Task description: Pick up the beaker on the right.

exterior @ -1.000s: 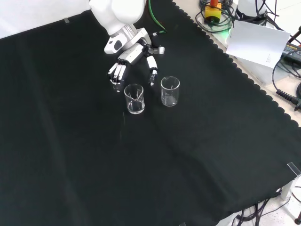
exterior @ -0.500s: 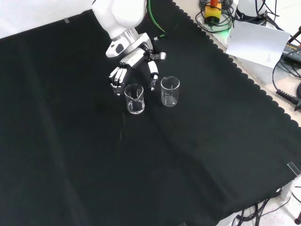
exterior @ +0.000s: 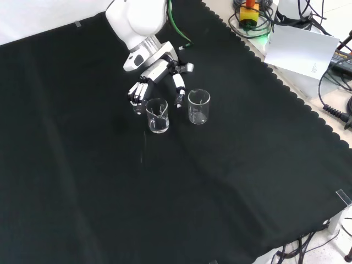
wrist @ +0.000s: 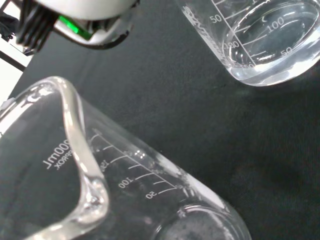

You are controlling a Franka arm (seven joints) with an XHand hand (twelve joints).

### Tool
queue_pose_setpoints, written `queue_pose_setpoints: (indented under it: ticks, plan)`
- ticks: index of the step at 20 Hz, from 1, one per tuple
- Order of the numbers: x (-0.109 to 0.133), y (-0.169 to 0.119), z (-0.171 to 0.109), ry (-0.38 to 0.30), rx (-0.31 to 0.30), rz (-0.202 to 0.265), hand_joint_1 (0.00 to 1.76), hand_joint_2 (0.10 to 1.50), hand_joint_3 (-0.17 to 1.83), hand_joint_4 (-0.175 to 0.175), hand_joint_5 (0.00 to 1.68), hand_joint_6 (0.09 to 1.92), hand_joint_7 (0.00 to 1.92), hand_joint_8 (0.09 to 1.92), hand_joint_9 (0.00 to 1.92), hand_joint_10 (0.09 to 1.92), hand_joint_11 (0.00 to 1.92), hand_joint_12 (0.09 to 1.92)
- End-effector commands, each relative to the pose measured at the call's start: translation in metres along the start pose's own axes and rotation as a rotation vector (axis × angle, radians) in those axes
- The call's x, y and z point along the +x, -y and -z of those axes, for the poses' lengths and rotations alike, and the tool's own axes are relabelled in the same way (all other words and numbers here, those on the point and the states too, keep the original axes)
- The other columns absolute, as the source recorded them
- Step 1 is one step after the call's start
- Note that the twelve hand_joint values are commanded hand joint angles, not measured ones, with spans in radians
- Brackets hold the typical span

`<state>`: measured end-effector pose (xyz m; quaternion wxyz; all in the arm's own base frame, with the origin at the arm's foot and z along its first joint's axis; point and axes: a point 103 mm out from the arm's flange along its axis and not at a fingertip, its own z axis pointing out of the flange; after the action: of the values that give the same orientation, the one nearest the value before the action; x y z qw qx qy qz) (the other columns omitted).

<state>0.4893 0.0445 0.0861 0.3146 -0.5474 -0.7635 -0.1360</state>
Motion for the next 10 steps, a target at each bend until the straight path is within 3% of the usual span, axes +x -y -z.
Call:
queue_pose_setpoints:
  ticks: [1, 10]
  plan:
    - [-0.0004, -0.0021, -0.0021, -0.052, -0.003, 0.004, 0.93, 0.51, 0.65, -0.024, 0.45, 0.09, 0.22, 0.67, 0.36, 0.64, 0.0, 1.4]
    - [-0.0087, -0.0044, -0.0028, -0.1, -0.025, 0.001, 0.94, 0.5, 0.66, -0.023, 0.45, 0.09, 0.23, 0.67, 0.39, 0.64, 0.02, 1.4]
